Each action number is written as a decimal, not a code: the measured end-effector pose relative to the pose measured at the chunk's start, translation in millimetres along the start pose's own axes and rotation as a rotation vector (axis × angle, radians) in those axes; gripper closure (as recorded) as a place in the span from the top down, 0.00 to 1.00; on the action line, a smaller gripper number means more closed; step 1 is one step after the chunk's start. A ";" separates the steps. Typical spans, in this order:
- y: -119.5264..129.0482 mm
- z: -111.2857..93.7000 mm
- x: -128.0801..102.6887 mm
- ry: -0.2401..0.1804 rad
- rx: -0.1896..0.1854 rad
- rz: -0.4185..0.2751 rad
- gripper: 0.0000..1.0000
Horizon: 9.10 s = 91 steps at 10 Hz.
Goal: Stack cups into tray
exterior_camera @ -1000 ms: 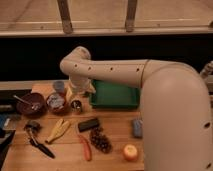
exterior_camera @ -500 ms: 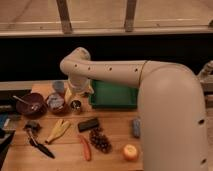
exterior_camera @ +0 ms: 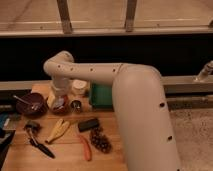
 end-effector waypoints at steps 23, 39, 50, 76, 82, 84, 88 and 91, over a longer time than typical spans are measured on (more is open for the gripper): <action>-62.6 76.7 50.1 0.080 -0.049 0.138 0.01; -98.6 -109.8 -19.9 -0.223 0.244 0.014 0.00; -154.4 -38.9 -71.1 -0.081 0.203 -0.023 0.00; -127.2 -3.7 -61.9 -0.042 0.096 -0.055 0.80; -126.2 39.5 -59.4 0.006 0.028 -0.044 0.80; -134.6 44.8 -55.1 0.015 0.017 -0.022 0.80; -145.4 48.5 -51.9 0.022 0.013 0.001 0.57; -148.5 51.4 -52.0 0.027 0.015 0.011 0.26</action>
